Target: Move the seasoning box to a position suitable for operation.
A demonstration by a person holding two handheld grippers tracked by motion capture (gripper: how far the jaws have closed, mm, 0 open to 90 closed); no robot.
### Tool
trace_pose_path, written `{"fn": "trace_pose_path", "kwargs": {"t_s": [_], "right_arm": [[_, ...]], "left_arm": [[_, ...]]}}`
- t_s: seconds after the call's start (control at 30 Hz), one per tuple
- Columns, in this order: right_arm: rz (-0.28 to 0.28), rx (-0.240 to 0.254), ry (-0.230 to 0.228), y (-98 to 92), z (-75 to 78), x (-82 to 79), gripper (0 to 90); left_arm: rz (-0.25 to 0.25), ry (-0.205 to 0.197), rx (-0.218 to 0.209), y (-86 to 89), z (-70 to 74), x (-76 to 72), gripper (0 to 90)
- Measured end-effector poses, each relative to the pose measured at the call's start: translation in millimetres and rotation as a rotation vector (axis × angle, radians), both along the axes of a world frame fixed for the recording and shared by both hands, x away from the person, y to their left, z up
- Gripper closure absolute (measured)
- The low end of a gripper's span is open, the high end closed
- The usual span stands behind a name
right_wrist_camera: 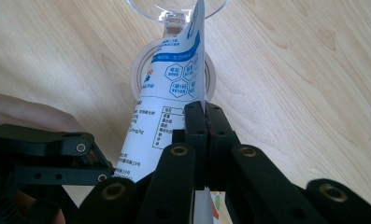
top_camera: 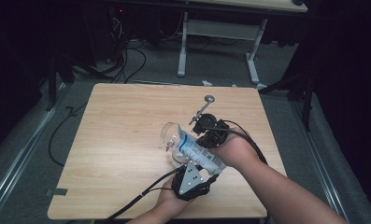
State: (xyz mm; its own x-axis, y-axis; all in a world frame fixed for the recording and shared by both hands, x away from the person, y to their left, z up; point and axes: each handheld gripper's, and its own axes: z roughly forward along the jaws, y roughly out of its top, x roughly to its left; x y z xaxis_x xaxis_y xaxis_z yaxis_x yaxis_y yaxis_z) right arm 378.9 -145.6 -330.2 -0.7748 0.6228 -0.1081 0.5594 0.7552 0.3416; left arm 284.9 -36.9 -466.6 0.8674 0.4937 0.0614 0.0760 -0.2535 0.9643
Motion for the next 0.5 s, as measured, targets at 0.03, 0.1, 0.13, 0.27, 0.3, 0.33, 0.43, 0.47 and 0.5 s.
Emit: {"fn": "trace_pose_path", "kwargs": {"t_s": [0.03,0.1,0.13,0.27,0.3,0.33,0.43,0.47,0.5], "right_arm": [[0.001,-0.001,0.000,0.1,-0.1,-0.1,90.0],[0.003,-0.001,0.000,0.2,-0.4,0.0,90.0],[0.004,-0.002,-0.001,0.2,-0.4,0.0,90.0],[0.005,-0.002,0.002,-0.2,-0.1,0.3,90.0],[0.005,-0.002,0.001,-0.2,0.0,0.3,90.0],[0.005,-0.002,0.000,-0.3,-0.1,0.4,90.0],[0.005,-0.003,-0.001,-0.1,-0.3,0.4,90.0],[0.004,-0.001,0.000,-0.1,-0.4,0.5,90.0],[0.004,-0.001,-0.001,-0.1,-0.4,0.6,90.0]], "left_arm": [[0.000,0.000,0.000,-0.1,0.0,-0.1,53.8],[0.000,0.000,0.000,-0.2,0.0,0.0,53.9],[0.000,0.000,-0.001,-0.2,0.0,0.0,53.9],[0.000,0.002,-0.005,-0.5,0.0,0.0,53.9],[0.000,0.002,-0.005,-0.4,0.0,0.1,54.0],[0.001,0.000,-0.002,-0.3,0.0,0.3,53.9],[0.001,0.002,-0.005,-0.5,0.0,0.5,54.0],[0.001,0.002,-0.003,-0.3,0.1,0.6,54.0],[0.001,0.002,-0.003,-0.3,0.2,0.7,54.0]]}}
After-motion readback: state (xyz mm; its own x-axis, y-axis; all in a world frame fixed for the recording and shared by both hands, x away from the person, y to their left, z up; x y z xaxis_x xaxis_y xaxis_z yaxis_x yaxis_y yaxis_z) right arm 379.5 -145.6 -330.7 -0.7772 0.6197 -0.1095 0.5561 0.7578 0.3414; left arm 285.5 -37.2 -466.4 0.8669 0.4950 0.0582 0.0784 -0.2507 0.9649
